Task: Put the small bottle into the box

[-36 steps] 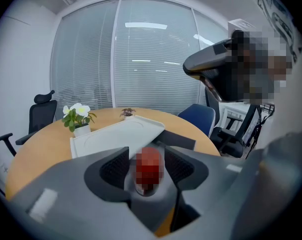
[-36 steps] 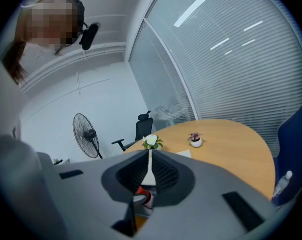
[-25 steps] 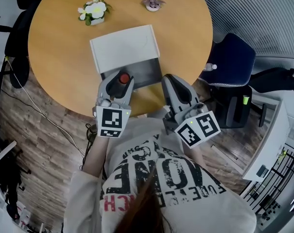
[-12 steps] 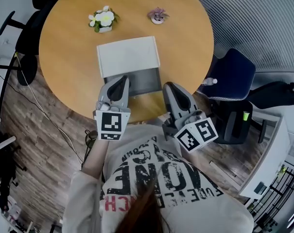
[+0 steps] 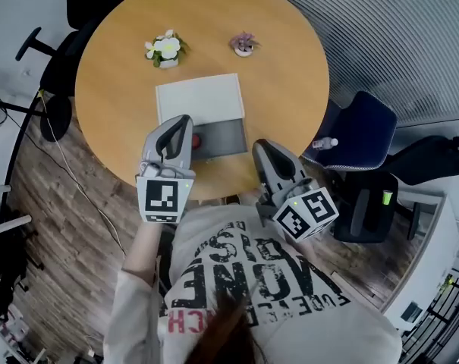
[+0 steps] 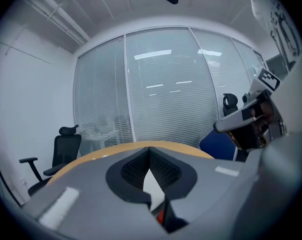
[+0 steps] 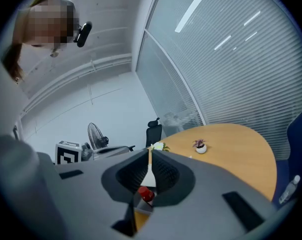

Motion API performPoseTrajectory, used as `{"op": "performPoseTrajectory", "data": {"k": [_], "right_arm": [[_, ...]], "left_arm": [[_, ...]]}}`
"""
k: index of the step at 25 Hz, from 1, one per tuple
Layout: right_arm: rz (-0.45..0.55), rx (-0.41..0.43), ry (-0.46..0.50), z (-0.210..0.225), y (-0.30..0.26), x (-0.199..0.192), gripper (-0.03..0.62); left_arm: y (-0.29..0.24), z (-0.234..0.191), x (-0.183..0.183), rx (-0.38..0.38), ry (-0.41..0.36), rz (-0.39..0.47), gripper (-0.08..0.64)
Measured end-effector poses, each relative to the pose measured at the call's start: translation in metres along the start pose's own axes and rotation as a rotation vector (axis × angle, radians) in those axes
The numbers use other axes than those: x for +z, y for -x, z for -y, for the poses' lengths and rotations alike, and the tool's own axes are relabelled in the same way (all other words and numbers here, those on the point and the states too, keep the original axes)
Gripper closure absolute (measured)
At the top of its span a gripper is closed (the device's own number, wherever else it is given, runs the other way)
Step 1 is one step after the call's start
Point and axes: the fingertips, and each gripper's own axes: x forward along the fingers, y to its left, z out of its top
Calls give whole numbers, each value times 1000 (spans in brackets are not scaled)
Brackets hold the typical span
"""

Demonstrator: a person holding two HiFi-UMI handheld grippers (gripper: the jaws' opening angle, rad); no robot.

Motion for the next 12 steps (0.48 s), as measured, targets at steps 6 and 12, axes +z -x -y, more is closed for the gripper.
{"op": "performPoseTrajectory", "data": {"k": [6,12], "right_arm": [[10,52,6,-6,11,7,568],[17,97,16,-4,29,11,568]], "left_arm": [[16,-3,44,62,-14,55,549],[37,7,74,136,-60,74,549]]}}
